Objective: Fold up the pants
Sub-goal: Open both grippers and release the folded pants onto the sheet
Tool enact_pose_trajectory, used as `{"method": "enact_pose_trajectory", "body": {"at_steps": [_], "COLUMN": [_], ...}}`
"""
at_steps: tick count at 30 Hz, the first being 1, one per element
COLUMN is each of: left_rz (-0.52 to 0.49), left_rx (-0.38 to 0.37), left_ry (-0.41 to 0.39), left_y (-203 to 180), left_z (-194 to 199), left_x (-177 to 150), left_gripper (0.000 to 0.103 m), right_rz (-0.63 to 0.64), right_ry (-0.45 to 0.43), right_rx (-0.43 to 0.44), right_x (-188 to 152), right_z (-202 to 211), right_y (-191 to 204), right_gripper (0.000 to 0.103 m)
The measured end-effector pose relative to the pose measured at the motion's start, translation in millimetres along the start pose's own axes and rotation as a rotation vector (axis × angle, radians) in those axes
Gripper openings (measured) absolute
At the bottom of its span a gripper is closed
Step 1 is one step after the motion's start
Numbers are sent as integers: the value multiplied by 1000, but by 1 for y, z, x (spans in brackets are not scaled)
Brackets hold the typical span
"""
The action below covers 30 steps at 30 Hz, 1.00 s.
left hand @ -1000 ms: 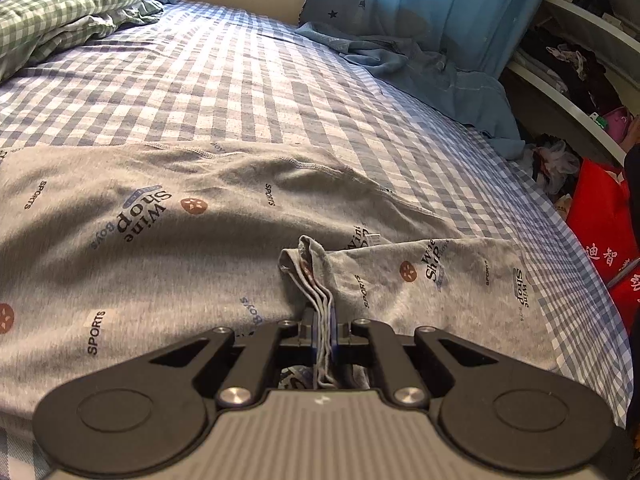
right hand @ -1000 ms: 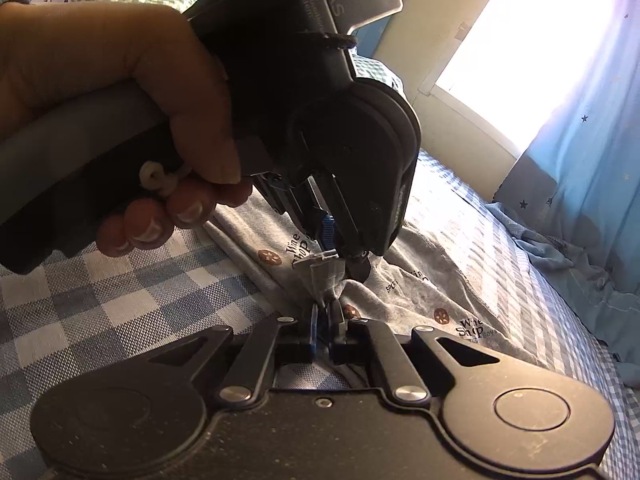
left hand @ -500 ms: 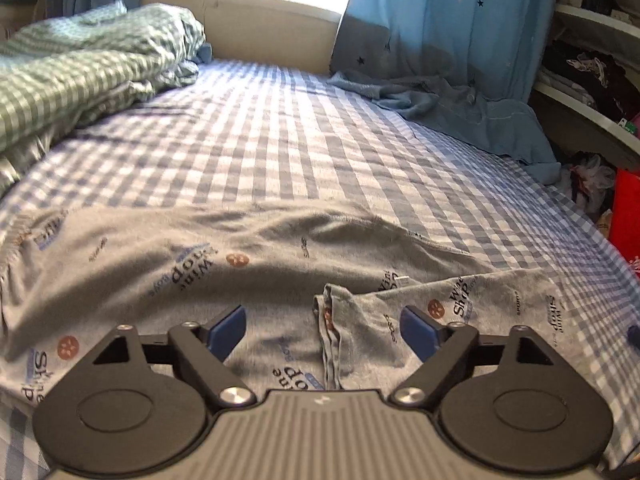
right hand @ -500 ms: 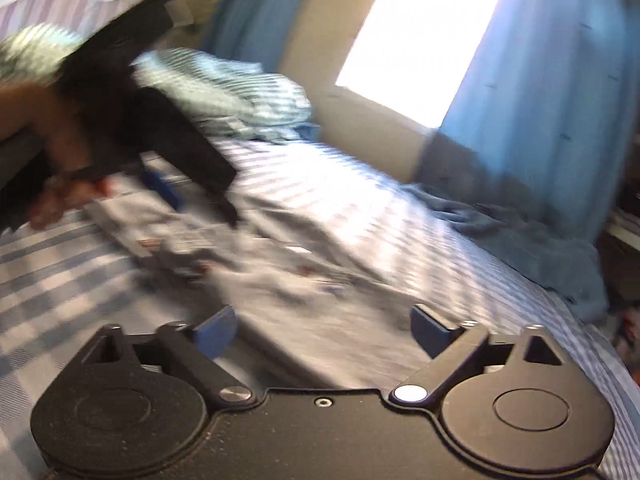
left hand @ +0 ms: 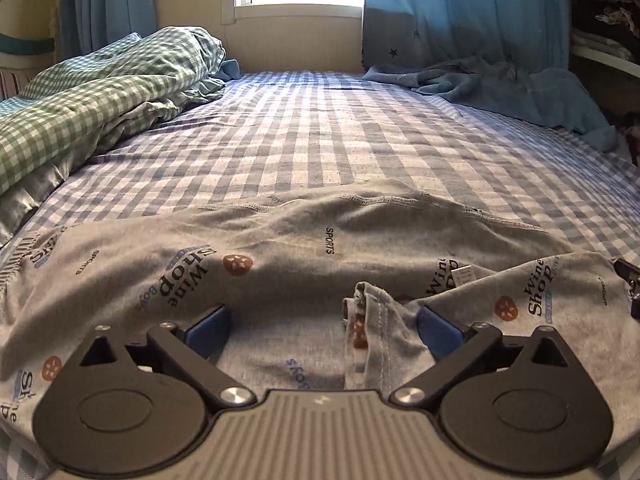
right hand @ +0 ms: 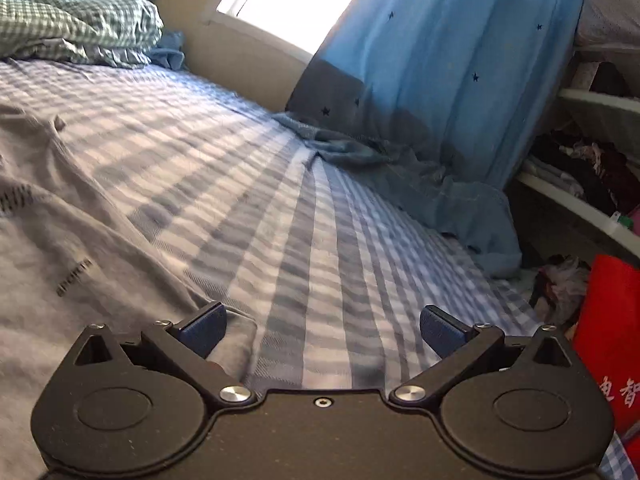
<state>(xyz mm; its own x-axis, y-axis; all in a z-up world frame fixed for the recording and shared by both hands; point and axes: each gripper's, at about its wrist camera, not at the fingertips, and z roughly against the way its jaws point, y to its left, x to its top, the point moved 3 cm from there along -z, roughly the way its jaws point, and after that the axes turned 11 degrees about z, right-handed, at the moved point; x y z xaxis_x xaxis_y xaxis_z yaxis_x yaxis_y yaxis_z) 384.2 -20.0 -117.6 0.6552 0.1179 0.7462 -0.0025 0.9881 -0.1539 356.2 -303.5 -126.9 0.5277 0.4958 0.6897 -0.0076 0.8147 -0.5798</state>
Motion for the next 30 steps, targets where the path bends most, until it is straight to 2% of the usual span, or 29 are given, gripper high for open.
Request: {"method": "enact_pose_trajectory", "body": {"at_steps": [3,6,8,10,12,15,19,22,24,25,27,30], "left_rz": [-13,3,-3,-19,2,66,151,249,316,354,398,418], "left_rx": [36,4,24,72,64,29,38,79,123,118,64,27], "left_ry": [-6,-52,-46,5,15,-14,-48,-21,-6,3,5,-19], "left_y": [-1,1,3,7,15,36,85,137,170,186,206,220], "left_z": [13,42,51,48,53,82,114,116,113,112,108,96], "left_x": [2,-1,-10,-21,-28,-27,-26,-27,-26,-25,-21,-11], "left_gripper": [100,101,103,102,102,102,103,103,102,100,98,98], "right_rz": [-29,-40,2,49,76,60,55,76,85,88,89,75], "right_ry": [-46,-97,-90,-45,7,-47,-167,-211,-224,-228,-231,-185], "right_rx": [-56,5,20,41,71,65,124,257,365,406,462,508], "right_x": [6,8,2,-11,-21,-9,31,65,94,110,143,183], "right_z": [29,72,90,92,85,99,123,122,110,101,78,35], "right_y": [-15,-15,-2,17,32,27,26,49,72,84,109,146], "right_gripper": [102,102,102,102,102,102,102,102,102,102,102,102]}}
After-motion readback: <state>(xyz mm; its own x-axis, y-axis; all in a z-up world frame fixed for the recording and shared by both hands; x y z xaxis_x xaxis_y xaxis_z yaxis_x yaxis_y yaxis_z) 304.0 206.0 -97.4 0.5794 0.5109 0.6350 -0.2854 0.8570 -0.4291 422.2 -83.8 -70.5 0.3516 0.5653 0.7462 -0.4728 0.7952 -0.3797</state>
